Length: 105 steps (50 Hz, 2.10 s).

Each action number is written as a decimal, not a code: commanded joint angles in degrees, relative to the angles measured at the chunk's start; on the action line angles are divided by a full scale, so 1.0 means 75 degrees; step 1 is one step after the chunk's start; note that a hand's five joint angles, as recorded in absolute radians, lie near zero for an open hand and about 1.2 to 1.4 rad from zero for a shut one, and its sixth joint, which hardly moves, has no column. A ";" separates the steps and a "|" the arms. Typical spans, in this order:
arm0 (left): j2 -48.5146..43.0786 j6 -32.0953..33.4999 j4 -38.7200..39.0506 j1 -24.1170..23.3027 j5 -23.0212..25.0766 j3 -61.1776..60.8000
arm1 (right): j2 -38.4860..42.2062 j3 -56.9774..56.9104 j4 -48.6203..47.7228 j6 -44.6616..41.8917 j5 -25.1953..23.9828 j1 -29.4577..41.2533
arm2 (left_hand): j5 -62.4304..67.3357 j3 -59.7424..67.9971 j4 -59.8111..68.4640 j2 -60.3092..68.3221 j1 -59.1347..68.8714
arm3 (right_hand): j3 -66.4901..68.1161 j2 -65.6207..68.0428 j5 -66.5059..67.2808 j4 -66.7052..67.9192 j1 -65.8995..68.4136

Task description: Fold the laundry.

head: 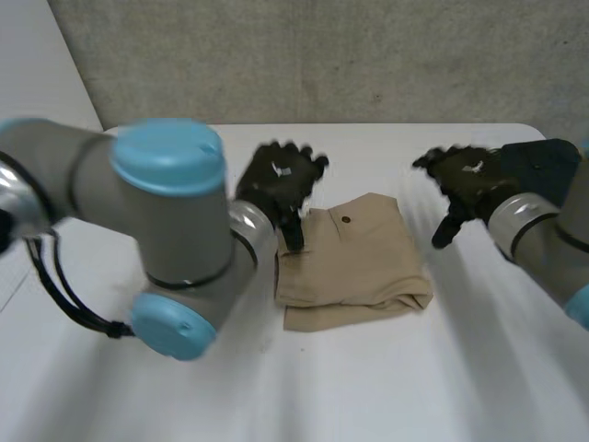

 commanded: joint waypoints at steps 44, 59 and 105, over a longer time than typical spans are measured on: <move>0.2092 -0.2176 -0.1456 0.1407 0.3088 -0.0598 | 0.1326 0.0905 -0.0387 0.3582 -0.0315 0.0078 | -0.0152 -0.0045 -0.0024 -0.0014 0.0044 | 0.0907 0.1208 0.0708 0.0783 0.1492; 0.2163 -0.2222 -0.1444 0.1430 0.3088 -0.0750 | -0.0080 0.1923 -0.0704 0.2341 0.0353 0.0417 | -0.0129 -0.0022 -0.0001 0.0008 0.0066 | 0.0212 0.0513 0.0012 0.0088 0.0796; 0.2151 -0.2258 -0.1035 0.1465 0.3065 -0.1043 | 0.1783 0.1550 -0.3176 -0.1316 0.0552 0.2058 | -0.0129 -0.0022 -0.0001 0.0008 0.0066 | 0.4063 0.4363 0.3863 0.3939 0.4647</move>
